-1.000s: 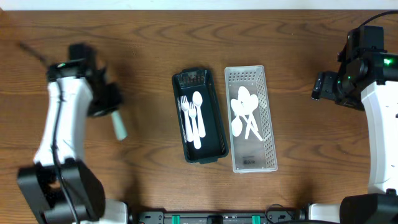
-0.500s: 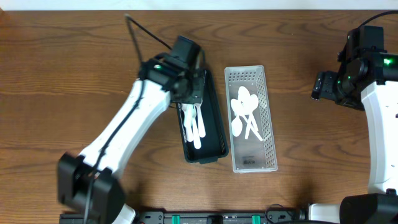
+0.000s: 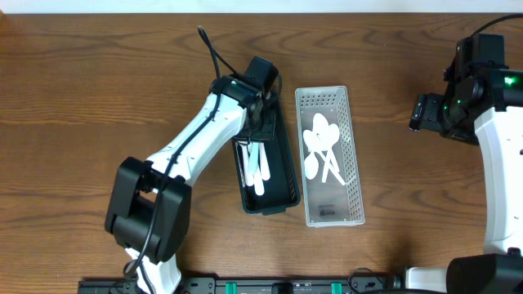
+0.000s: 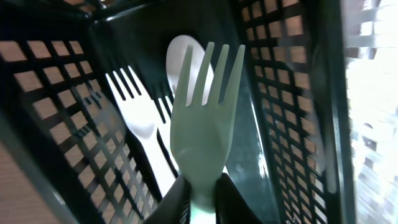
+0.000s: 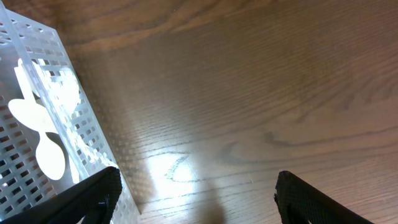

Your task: Pack container

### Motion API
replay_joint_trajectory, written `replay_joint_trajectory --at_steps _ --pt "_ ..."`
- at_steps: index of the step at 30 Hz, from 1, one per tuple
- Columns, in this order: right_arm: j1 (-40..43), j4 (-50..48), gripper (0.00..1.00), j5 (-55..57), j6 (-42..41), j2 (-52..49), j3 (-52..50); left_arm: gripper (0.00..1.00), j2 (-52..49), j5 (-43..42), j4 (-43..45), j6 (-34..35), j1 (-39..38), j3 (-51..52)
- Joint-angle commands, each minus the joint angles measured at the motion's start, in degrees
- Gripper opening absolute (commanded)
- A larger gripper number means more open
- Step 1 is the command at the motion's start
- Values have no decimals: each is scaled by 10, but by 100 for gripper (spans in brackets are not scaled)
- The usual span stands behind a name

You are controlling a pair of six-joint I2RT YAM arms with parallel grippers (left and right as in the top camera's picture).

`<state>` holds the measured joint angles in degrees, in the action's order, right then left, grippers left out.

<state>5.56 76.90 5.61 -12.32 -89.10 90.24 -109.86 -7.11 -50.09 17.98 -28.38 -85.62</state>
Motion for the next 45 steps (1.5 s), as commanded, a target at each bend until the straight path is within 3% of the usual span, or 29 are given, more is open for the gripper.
replay_joint_trajectory --at_steps 1,13,16,18,21,29,33,34,45 --pt "0 1 83 2 8 -2 -1 27 -12 7 -1 1 0 -3" --pt "0 2 83 2 9 -2 -1 38 19 13 -4 -27 1 -23" --pt "0 3 83 2 9 -2 -1 39 53 78 -15 -30 1 -43" --pt "0 3 83 2 9 -2 -1 45 79 128 -17 -30 7 -47" --pt "0 3 83 2 13 -2 -1 47 109 167 -17 -29 35 -47" --pt "0 2 83 2 13 -2 -1 45 92 165 -21 23 161 -41" --pt "0 2 83 2 13 -2 -1 14 45 131 -21 23 196 -41" --pt "0 2 83 2 13 -2 -1 11 33 121 -21 23 200 -41" --pt "0 3 83 2 13 -2 -1 6 -69 6 -5 23 197 -41"
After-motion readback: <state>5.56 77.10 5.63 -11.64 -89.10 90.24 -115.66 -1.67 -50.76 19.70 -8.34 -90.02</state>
